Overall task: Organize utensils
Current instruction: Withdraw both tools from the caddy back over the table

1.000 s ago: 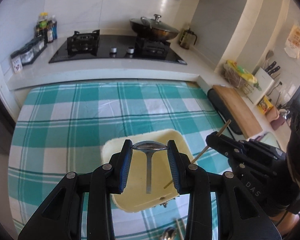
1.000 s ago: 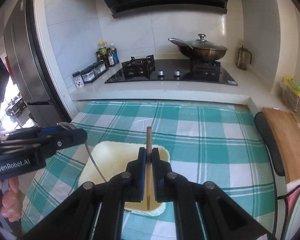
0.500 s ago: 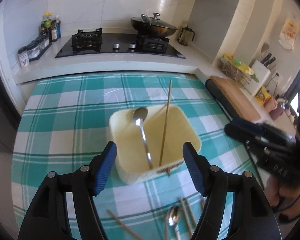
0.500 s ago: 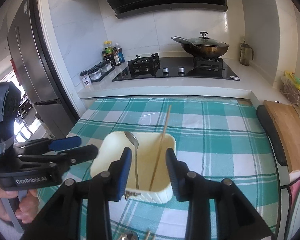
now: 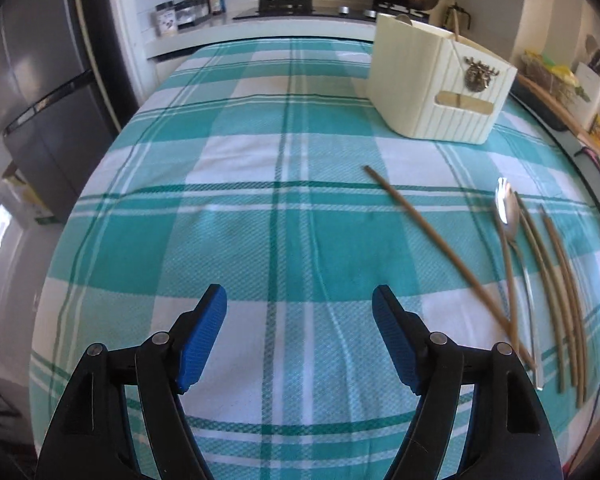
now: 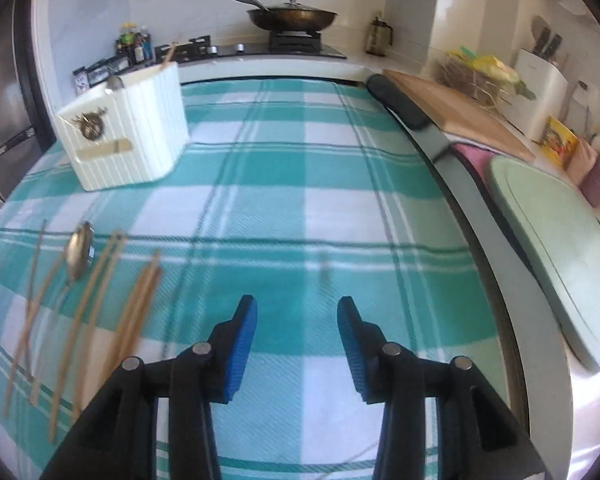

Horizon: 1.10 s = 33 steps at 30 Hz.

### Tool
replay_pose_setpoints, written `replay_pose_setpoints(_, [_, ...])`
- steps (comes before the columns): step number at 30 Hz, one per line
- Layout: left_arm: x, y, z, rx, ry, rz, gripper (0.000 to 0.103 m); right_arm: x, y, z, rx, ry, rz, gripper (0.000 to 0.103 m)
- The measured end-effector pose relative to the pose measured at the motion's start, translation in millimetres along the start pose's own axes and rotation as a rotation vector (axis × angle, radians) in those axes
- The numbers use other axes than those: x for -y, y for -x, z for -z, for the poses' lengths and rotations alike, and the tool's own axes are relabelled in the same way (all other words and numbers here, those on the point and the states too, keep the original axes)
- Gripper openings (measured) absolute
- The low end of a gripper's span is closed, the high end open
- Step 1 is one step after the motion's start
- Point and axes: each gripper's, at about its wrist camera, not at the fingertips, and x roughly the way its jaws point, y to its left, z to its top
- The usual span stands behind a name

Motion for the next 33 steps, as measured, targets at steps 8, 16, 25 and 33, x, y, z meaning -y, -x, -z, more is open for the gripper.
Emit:
replay_pose_setpoints(8, [-4.4,-1.8,3.8,-0.02,0.055,0.009,0.077,3.0,12.4,15.3,-0.153,0.011,-0.008,0.042])
replay_pose_setpoints(16, [-3.3,2.0,0.7,0.01,0.102,0.038,0.085,3.4,76.2,2.9,-0.039,0.191,0.23,0.054])
replay_pose_setpoints(25, [12.4,8.4,7.5,0.005,0.088,0.06,0.085,-19.4,-31.6,5.3,-0.052,0.039,-0.012,0.054])
replay_pose_setpoints(33, [14.0,13.6,2.1,0.004,0.073,0.077,0.085,-20.6,-64.6,-14.5,-0.02,-0.059,-0.011,0.07])
